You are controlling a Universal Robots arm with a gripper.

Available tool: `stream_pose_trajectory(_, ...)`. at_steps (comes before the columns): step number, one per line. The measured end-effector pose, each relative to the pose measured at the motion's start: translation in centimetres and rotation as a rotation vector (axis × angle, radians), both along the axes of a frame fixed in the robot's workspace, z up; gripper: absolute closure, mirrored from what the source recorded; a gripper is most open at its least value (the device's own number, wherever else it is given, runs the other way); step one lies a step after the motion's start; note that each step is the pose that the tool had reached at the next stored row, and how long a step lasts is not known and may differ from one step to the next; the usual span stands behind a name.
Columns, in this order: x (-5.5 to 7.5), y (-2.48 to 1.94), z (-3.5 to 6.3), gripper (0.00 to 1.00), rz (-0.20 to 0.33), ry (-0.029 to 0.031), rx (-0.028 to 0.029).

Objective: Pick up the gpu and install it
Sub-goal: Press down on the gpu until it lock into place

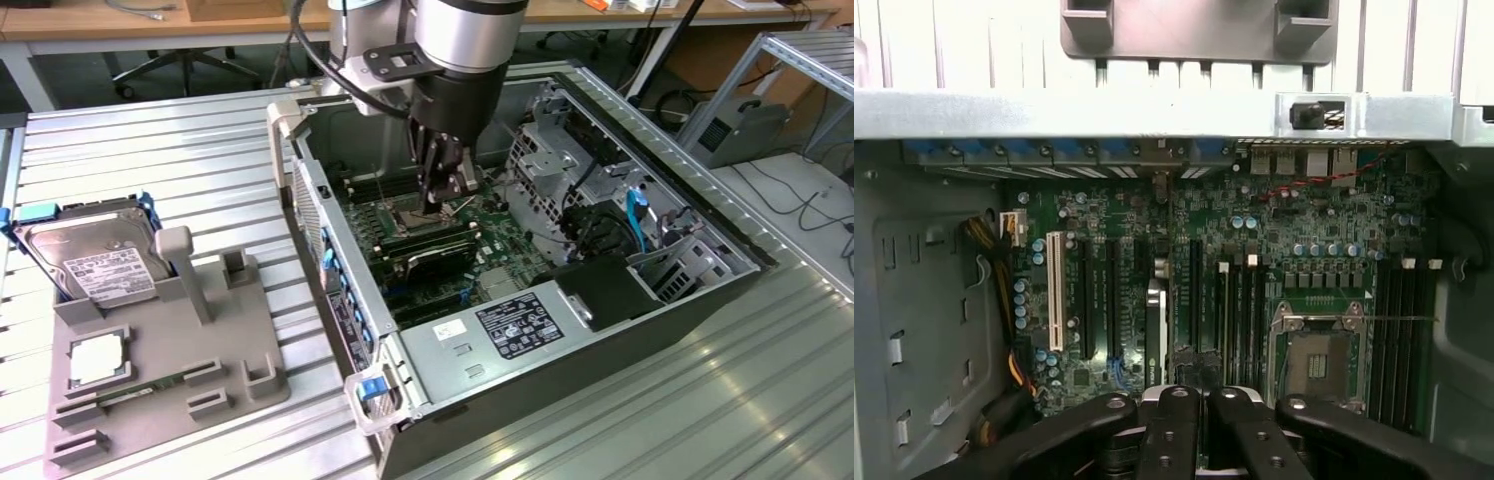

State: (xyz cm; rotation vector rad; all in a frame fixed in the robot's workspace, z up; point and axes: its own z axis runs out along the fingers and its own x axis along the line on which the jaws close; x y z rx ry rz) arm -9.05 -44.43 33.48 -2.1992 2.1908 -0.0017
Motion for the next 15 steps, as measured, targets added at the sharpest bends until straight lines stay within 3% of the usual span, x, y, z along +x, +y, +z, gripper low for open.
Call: stream_pose_trajectory(15, -0.4, 0.05, -3.38, 0.89, 0.0, 0.0, -0.0001)
